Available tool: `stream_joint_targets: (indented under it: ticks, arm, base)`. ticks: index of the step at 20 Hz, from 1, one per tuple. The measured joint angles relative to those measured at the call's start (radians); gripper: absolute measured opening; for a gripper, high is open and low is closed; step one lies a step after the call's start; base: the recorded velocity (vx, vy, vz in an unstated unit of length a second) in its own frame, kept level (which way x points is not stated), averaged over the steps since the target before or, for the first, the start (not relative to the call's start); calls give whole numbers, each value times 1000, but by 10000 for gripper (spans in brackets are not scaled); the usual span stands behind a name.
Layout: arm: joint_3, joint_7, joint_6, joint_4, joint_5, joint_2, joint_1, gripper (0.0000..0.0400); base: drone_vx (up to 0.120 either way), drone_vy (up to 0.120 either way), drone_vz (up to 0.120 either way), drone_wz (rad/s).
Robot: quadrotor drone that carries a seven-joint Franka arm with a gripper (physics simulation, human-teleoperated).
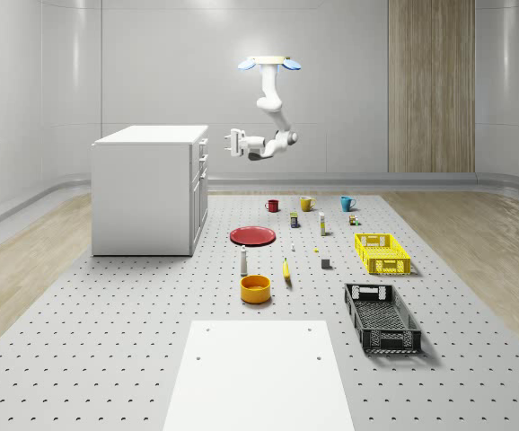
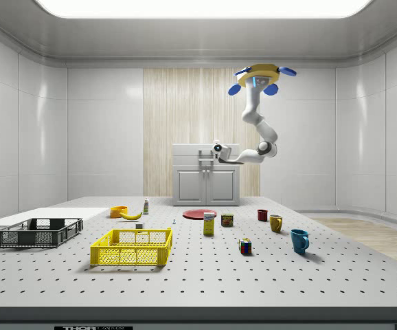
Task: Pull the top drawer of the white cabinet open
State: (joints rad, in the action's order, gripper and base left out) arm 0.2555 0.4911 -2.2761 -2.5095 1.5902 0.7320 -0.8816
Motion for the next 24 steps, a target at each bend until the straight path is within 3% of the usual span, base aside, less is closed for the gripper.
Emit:
stream_joint_targets:
  ticks: [11, 16, 24]
  arm:
    - [-59, -6, 40, 8, 39, -25, 73, 305]
    - [-96, -16, 45, 22, 71, -51, 97, 305]
    - [-178, -44, 28, 74, 152, -124, 124, 305]
  base:
    - [116, 0, 0, 0]
    - [0, 0, 0, 0]
    - [0, 0, 0, 0]
